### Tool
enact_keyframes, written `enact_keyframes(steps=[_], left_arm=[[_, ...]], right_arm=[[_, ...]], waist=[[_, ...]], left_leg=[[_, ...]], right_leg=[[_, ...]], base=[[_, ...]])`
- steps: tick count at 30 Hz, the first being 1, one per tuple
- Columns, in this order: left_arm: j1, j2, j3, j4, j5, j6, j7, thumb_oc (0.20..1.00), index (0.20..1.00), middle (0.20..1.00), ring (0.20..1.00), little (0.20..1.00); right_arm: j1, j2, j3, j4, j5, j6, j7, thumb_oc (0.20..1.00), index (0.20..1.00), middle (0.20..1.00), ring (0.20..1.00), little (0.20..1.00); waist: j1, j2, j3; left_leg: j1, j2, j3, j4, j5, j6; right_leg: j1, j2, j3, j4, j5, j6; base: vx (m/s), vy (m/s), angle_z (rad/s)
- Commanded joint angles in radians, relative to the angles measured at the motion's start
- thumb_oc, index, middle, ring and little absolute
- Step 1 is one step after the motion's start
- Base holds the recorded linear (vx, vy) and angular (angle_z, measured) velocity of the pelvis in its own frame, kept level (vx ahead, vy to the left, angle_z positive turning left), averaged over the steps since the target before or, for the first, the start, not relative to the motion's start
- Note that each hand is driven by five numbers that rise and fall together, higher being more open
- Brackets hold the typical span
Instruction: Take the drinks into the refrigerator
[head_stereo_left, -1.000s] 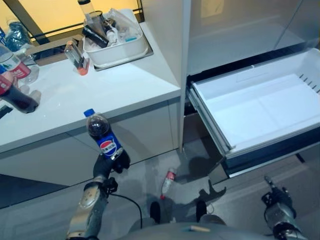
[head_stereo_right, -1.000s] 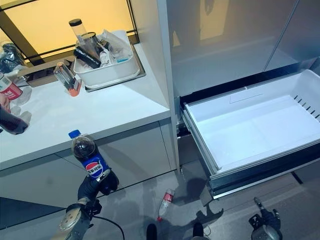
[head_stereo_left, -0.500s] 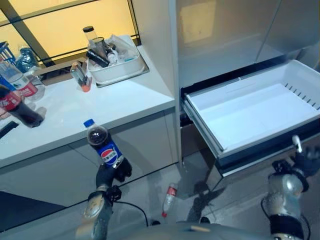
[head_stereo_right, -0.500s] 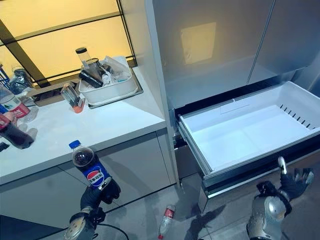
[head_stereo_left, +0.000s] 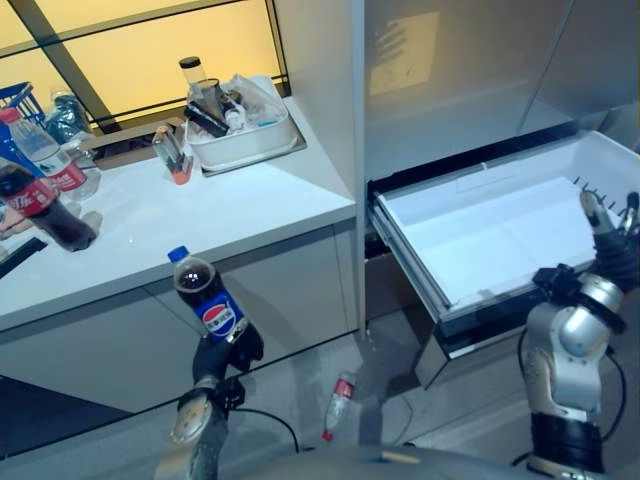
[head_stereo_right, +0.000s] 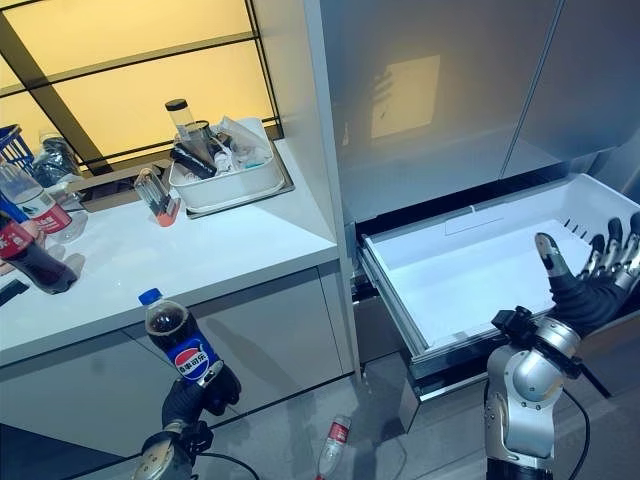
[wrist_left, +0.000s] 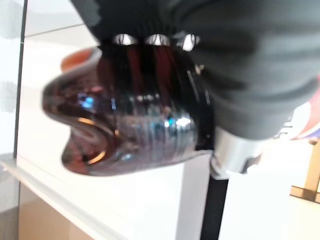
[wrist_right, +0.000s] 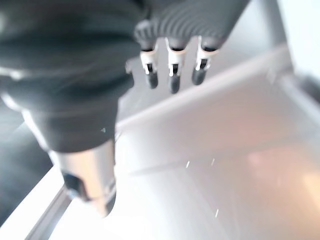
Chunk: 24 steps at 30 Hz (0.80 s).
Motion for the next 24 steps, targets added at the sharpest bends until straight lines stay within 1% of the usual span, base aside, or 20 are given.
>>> enact_keyframes(steps=[1, 2, 4, 5, 7, 8, 10, 11, 12, 14, 15, 16, 17, 19, 21, 23, 24], left_arm=[[-0.121, 0.071, 0.043, -0.031, 0.047, -0.140, -0.022, 0.200, 0.200, 0.200, 0.200, 0.200], [-0.121, 0.070, 0.043, -0.030, 0.047, -0.141, -0.022, 0.200, 0.200, 0.200, 0.200, 0.200], [-0.126, 0.077, 0.041, -0.023, 0.050, -0.138, -0.038, 0.200, 0.200, 0.200, 0.200, 0.200], [-0.126, 0.081, 0.039, -0.020, 0.058, -0.137, -0.056, 0.200, 0.200, 0.200, 0.200, 0.200], [-0.128, 0.083, 0.038, -0.020, 0.062, -0.137, -0.064, 0.200, 0.200, 0.200, 0.200, 0.200], [-0.137, 0.095, 0.033, -0.020, 0.081, -0.132, -0.092, 0.200, 0.200, 0.200, 0.200, 0.200], [-0.138, 0.094, 0.034, -0.020, 0.081, -0.132, -0.093, 0.200, 0.200, 0.200, 0.200, 0.200], [-0.161, 0.130, 0.012, -0.025, 0.102, -0.118, -0.141, 0.200, 0.200, 0.200, 0.200, 0.200], [-0.170, 0.140, 0.003, -0.028, 0.100, -0.115, -0.149, 0.200, 0.200, 0.200, 0.200, 0.200], [-0.197, 0.172, -0.038, -0.043, 0.120, -0.113, -0.184, 0.200, 0.200, 0.200, 0.200, 0.200], [-0.199, 0.170, -0.035, -0.042, 0.120, -0.113, -0.184, 0.200, 0.200, 0.200, 0.200, 0.200], [-0.227, 0.192, -0.070, -0.067, 0.132, -0.117, -0.188, 0.200, 0.200, 0.200, 0.200, 0.200], [-0.239, 0.208, -0.090, -0.090, 0.151, -0.129, -0.190, 0.200, 0.200, 0.200, 0.200, 0.200], [-0.262, 0.239, -0.105, -0.146, 0.214, -0.162, -0.168, 0.200, 0.200, 0.200, 0.200, 0.200], [-0.273, 0.248, -0.111, -0.156, 0.231, -0.172, -0.154, 0.200, 0.200, 0.200, 0.200, 0.200], [-0.299, 0.275, -0.117, -0.185, 0.293, -0.211, -0.106, 0.200, 0.200, 0.200, 0.200, 0.200], [-0.299, 0.273, -0.116, -0.185, 0.294, -0.211, -0.105, 0.200, 0.200, 0.200, 0.200, 0.200]], right_arm=[[-0.062, -0.041, 0.042, -0.053, -0.033, -0.023, 0.140, 1.000, 1.000, 1.000, 1.000, 1.000], [-0.064, -0.042, 0.042, -0.052, -0.031, -0.023, 0.141, 1.000, 1.000, 1.000, 1.000, 1.000], [-0.080, -0.077, 0.093, -0.051, -0.018, -0.007, 0.208, 1.000, 1.000, 1.000, 1.000, 1.000], [-0.092, -0.109, 0.126, -0.034, -0.016, 0.011, 0.263, 1.000, 1.000, 1.000, 1.000, 1.000], [-0.101, -0.127, 0.136, -0.016, -0.009, 0.019, 0.275, 1.000, 1.000, 1.000, 1.000, 1.000], [-0.146, -0.181, 0.177, 0.037, 0.011, 0.056, 0.341, 1.000, 1.000, 1.000, 1.000, 1.000], [-0.147, -0.182, 0.178, 0.039, 0.011, 0.055, 0.341, 1.000, 1.000, 1.000, 1.000, 1.000], [-0.259, -0.273, 0.287, 0.210, 0.104, 0.155, 0.465, 1.000, 1.000, 1.000, 1.000, 1.000], [-0.291, -0.305, 0.315, 0.255, 0.126, 0.181, 0.489, 1.000, 1.000, 1.000, 1.000, 1.000], [-0.409, -0.383, 0.421, 0.367, 0.202, 0.239, 0.576, 1.000, 1.000, 1.000, 1.000, 1.000], [-0.418, -0.384, 0.426, 0.376, 0.205, 0.235, 0.577, 1.000, 1.000, 1.000, 1.000, 1.000], [-0.532, -0.429, 0.519, 0.457, 0.243, 0.257, 0.612, 1.000, 1.000, 1.000, 1.000, 1.000], [-0.584, -0.447, 0.579, 0.502, 0.273, 0.280, 0.650, 1.000, 1.000, 1.000, 1.000, 1.000], [-0.672, -0.475, 0.651, 0.560, 0.336, 0.285, 0.678, 1.000, 1.000, 1.000, 1.000, 1.000], [-0.708, -0.485, 0.671, 0.583, 0.368, 0.282, 0.684, 1.000, 1.000, 1.000, 1.000, 1.000], [-0.794, -0.513, 0.736, 0.619, 0.450, 0.277, 0.717, 1.000, 1.000, 1.000, 1.000, 1.000], [-0.798, -0.513, 0.739, 0.622, 0.452, 0.276, 0.718, 1.000, 1.000, 1.000, 1.000, 1.000]], waist=[[0.020, -0.052, 0.005], [0.019, -0.051, 0.006], [0.027, -0.057, 0.006], [0.032, -0.060, 0.004], [0.033, -0.060, 0.004], [0.045, -0.067, -0.002], [0.044, -0.067, 0.000], [0.063, -0.081, -0.010], [0.070, -0.087, -0.014], [0.082, -0.096, -0.020], [0.080, -0.095, -0.018], [0.089, -0.101, -0.021], [0.097, -0.108, -0.024], [0.103, -0.114, -0.026], [0.102, -0.115, -0.025], [0.112, -0.123, -0.030], [0.110, -0.122, -0.029]], left_leg=[[0.072, -0.050, -0.002, 0.007, -0.123, 0.069], [0.072, -0.050, -0.002, 0.007, -0.123, 0.069], [0.074, -0.047, -0.002, 0.007, -0.122, 0.068], [0.076, -0.047, -0.002, 0.007, -0.120, 0.067], [0.078, -0.046, -0.003, 0.007, -0.121, 0.066], [0.080, -0.045, -0.004, 0.007, -0.119, 0.063], [0.081, -0.045, -0.004, 0.007, -0.119, 0.063], [0.080, -0.043, -0.008, 0.007, -0.116, 0.057], [0.080, -0.042, -0.009, 0.007, -0.115, 0.055], [0.078, -0.041, -0.011, 0.007, -0.113, 0.050], [0.078, -0.040, -0.011, 0.007, -0.113, 0.050], [0.078, -0.039, -0.012, 0.007, -0.111, 0.047], [0.077, -0.038, -0.014, 0.007, -0.110, 0.045], [0.075, -0.036, -0.019, 0.007, -0.110, 0.041], [0.074, -0.036, -0.019, 0.007, -0.110, 0.039], [0.072, -0.035, -0.022, 0.007, -0.108, 0.035], [0.071, -0.035, -0.023, 0.007, -0.108, 0.035]], right_leg=[[0.015, 0.000, 0.010, 0.103, -0.127, 0.005], [0.015, 0.000, 0.010, 0.104, -0.128, 0.005], [0.016, 0.002, 0.010, 0.107, -0.130, 0.003], [0.018, 0.002, 0.008, 0.106, -0.131, 0.002], [0.021, 0.003, 0.007, 0.103, -0.132, 0.002], [0.034, 0.002, 0.002, 0.093, -0.131, 0.002], [0.035, 0.002, 0.002, 0.093, -0.131, 0.002], [0.045, 0.002, -0.006, 0.080, -0.128, 0.002], [0.049, 0.002, -0.009, 0.077, -0.127, 0.002], [0.054, 0.001, -0.014, 0.070, -0.125, 0.001], [0.055, 0.001, -0.014, 0.069, -0.125, 0.001], [0.057, 0.001, -0.016, 0.067, -0.122, -0.001], [0.059, 0.002, -0.019, 0.065, -0.122, -0.001], [0.061, 0.002, -0.022, 0.060, -0.121, -0.002], [0.063, 0.002, -0.024, 0.058, -0.121, -0.001], [0.064, 0.002, -0.032, 0.057, -0.120, -0.001], [0.064, 0.002, -0.032, 0.057, -0.120, -0.001]], base=[[-0.01, -0.015, 0.05], [0.00, 0.000, 0.00], [0.00, 0.000, 0.00], [0.00, 0.000, 0.00], [0.00, 0.000, 0.00], [0.00, 0.000, 0.00], [0.01, -0.022, 0.02], [0.01, -0.059, 0.01], [0.01, -0.067, 0.02], [0.00, -0.026, 0.11], [0.00, -0.028, 0.15], [0.00, -0.029, 0.09], [0.00, -0.039, 0.07], [0.01, -0.024, 0.05], [0.01, -0.010, 0.10], [0.00, -0.016, 0.14], [0.00, -0.015, 0.06]])
